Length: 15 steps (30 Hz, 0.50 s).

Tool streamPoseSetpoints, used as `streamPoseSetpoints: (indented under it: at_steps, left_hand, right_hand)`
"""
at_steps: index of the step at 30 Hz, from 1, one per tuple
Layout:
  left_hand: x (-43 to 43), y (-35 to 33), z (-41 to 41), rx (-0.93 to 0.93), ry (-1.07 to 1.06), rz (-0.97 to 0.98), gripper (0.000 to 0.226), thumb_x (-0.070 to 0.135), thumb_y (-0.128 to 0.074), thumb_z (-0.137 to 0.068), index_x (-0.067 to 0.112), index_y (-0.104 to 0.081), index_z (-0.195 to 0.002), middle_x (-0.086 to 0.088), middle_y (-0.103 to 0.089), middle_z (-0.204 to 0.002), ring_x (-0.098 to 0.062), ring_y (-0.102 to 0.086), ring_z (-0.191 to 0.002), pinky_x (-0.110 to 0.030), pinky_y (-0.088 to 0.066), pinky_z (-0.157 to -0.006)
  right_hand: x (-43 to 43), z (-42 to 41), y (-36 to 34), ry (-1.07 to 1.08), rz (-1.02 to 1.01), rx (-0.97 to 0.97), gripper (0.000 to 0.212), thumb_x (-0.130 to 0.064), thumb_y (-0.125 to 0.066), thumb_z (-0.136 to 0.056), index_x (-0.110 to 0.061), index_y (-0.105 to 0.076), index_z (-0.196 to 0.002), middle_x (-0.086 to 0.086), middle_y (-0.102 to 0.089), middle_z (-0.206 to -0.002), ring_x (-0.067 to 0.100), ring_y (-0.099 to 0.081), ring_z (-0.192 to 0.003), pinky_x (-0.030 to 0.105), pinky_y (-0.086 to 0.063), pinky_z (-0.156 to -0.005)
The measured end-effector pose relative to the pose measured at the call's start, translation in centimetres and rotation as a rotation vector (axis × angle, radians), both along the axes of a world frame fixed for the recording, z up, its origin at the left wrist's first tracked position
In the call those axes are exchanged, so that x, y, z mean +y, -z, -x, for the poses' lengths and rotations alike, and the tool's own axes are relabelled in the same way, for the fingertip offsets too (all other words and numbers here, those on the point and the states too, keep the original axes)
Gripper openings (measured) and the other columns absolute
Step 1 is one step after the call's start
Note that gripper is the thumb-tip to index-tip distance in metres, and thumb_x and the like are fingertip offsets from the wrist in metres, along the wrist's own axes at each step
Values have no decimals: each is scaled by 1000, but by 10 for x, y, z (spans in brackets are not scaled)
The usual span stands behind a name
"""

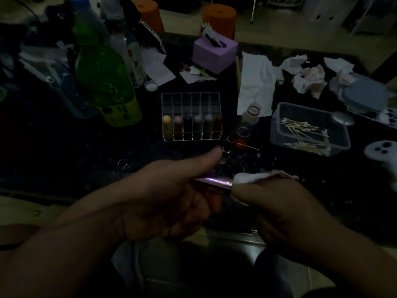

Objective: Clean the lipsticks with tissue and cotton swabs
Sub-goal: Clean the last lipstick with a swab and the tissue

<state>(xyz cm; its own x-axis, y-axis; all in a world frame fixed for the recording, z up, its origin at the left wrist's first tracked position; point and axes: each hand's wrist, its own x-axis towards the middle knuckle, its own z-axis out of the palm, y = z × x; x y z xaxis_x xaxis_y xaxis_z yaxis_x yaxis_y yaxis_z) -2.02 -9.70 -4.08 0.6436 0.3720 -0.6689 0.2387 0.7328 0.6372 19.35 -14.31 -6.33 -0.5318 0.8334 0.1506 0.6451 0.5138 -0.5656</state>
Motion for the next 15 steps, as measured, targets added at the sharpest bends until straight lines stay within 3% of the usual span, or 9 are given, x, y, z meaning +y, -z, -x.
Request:
streamPoseSetpoints:
  at_steps: [3, 5, 7, 8, 10, 12, 14, 15]
  left_hand:
    - [-8, 0, -10, -22, -153, -49, 48, 55, -61, -74, 7, -61, -68, -2, -33, -44, -11, -27, -30, -16, -16, -40]
    - [-11, 2, -12, -59, -209, -183, 37, 44, -65, -81, 9, -64, -71, -1, -35, -48, -11, -30, -34, -16, -22, -38]
    - [-14, 7, -6, -33, -165, -484, 25, 36, -69, -87, 17, -68, -72, 1, -46, -51, -16, -43, -41, -23, -35, -41]
    - [-15, 11, -2, 22, -114, -713, 18, 36, -68, -86, 19, -70, -78, 3, -55, -56, -15, -53, -47, -26, -42, -46]
    - [-13, 20, 6, 117, 6, -1221, 15, 38, -65, -88, 25, -71, -93, 9, -68, -80, -4, -65, -70, -21, -49, -64]
    - [-9, 22, 5, 163, 121, -1604, 21, 36, -58, -92, 22, -70, -102, 9, -67, -91, -3, -61, -83, -17, -46, -74]
    - [-5, 25, 3, 210, 179, -1812, 22, 34, -55, -92, 21, -67, -105, 5, -65, -89, -8, -54, -81, -21, -43, -73]
    - [-4, 27, 3, 211, 156, -1813, 21, 35, -57, -92, 24, -65, -108, 7, -65, -92, -8, -54, -83, -21, -43, -75]
  right_hand:
    - [-2, 9, 1, 43, 53, 135, 48, 6, -45, -86, -42, -36, -85, -25, -39, -72, -5, -36, -62, 20, -29, -60]
    - [-7, 12, 4, 88, 259, 397, 31, 4, -47, -96, -20, -52, -77, -10, -53, -69, 5, -47, -60, 27, -38, -59]
    - [-8, 13, 1, 147, 611, 580, 28, -9, -52, -98, 12, -64, -85, 29, -63, -75, 40, -61, -67, 40, -49, -66]
    - [-8, 11, -1, 169, 790, 652, 30, -13, -56, -95, 15, -66, -93, 39, -63, -85, 51, -62, -78, 49, -52, -75]
    - [-9, 6, -4, 216, 1150, 825, 30, -10, -60, -84, 2, -72, -108, 35, -66, -107, 49, -63, -103, 51, -49, -97]
    - [-8, 7, -7, 186, 1385, 1046, 36, -5, -58, -82, -8, -73, -114, 24, -67, -120, 37, -61, -115, 45, -42, -110]
    - [-6, 6, -7, 183, 1401, 1118, 37, -5, -58, -80, -11, -75, -112, 17, -69, -119, 29, -64, -114, 37, -45, -107]
    - [-4, 3, -3, 183, 1366, 1096, 38, -6, -59, -80, -10, -73, -115, 20, -67, -122, 34, -61, -120, 42, -40, -111]
